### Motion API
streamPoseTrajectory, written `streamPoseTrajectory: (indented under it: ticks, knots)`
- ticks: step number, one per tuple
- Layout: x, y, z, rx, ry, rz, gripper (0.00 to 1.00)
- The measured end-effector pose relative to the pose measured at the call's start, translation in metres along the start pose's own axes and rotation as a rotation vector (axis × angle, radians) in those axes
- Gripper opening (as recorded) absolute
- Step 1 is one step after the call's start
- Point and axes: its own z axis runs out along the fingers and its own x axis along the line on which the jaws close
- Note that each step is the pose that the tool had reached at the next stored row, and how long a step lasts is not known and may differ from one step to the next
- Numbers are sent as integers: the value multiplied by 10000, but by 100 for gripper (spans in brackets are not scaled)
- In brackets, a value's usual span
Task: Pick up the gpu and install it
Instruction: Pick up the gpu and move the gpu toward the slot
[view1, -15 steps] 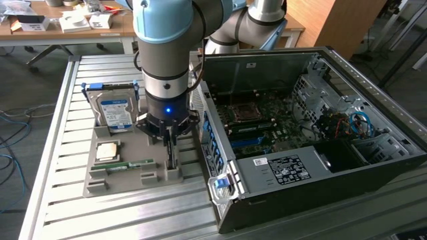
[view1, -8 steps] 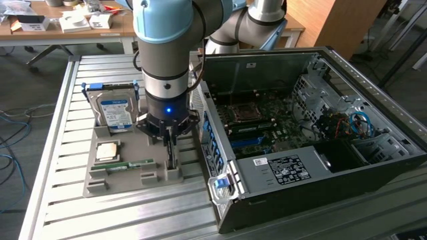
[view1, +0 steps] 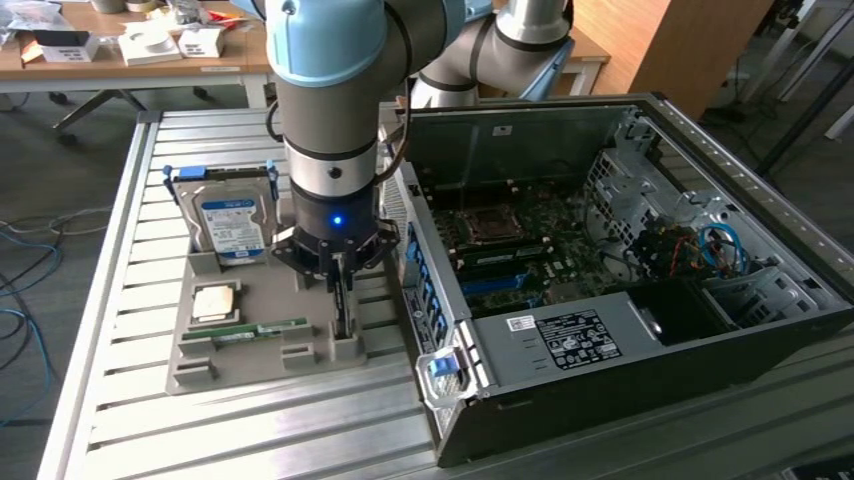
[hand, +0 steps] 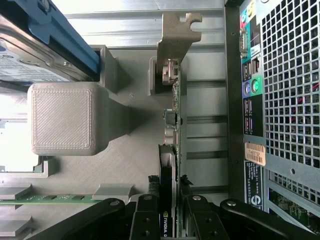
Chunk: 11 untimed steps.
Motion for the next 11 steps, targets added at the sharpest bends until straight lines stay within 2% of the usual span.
streamPoseTrajectory:
  ticks: [11]
  knots:
    - [-1, 1, -1, -3, -2, -28, 26]
